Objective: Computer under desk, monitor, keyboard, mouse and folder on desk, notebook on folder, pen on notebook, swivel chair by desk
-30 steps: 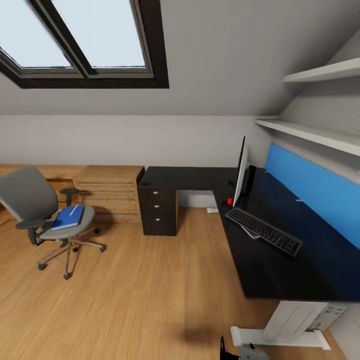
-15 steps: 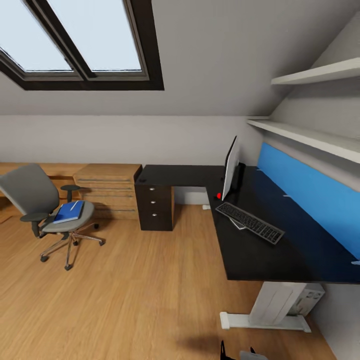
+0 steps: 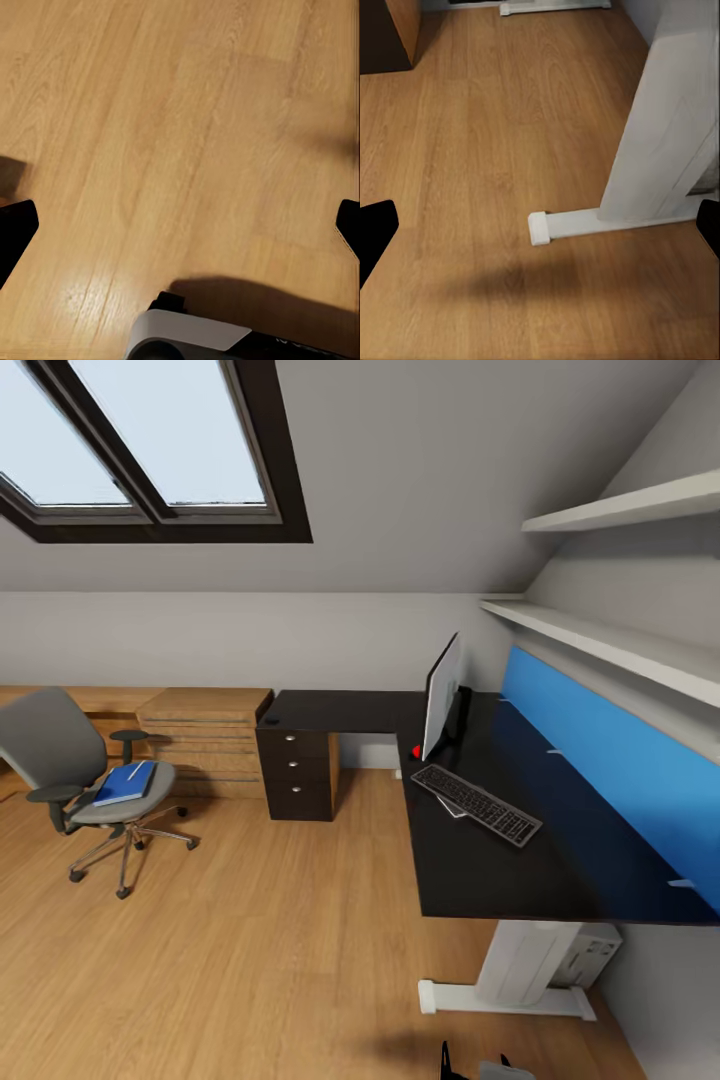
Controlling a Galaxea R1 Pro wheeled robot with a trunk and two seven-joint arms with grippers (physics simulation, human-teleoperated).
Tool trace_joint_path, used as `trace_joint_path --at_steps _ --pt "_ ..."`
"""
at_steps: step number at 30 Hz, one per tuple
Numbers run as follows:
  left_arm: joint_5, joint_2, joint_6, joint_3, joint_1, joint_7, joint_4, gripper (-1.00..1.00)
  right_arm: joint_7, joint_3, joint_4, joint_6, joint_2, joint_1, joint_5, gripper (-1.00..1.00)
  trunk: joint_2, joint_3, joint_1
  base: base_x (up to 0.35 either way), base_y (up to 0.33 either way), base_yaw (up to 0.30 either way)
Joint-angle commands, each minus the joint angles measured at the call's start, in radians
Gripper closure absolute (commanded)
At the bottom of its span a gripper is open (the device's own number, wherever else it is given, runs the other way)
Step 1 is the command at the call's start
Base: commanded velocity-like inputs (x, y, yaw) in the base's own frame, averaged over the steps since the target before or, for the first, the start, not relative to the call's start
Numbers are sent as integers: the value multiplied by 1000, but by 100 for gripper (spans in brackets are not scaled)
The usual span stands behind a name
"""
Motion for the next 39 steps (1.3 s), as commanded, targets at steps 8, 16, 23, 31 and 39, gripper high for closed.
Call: trace_joint_path --at_steps 8,16,23,31,39 --pt "2 0 -4 4 -1 -1 0 -100 -6 8 1 -2 -1 -1 -5 -100 5 1 -3 -1 -327 0" --pt "3 0 -2 4 -1 -1 0 -100 -5 9 2 -2 -1 -1 -5 -100 5 1 -3 79 -309 0" --pt "2 1 -2 4 -1 -2 0 -100 -4 11 2 -2 -1 -1 -4 -100 5 1 -3 143 -293 0" --pt "6 3 -14 8 -1 -2 0 -100 -3 15 2 -1 -1 -1 -3 -100 5 1 -3 28 -75 0" --pt "6 1 -13 7 -1 -2 0 -100 -5 15 2 -2 0 -1 -4 -100 5 1 -3 2 -5 0"
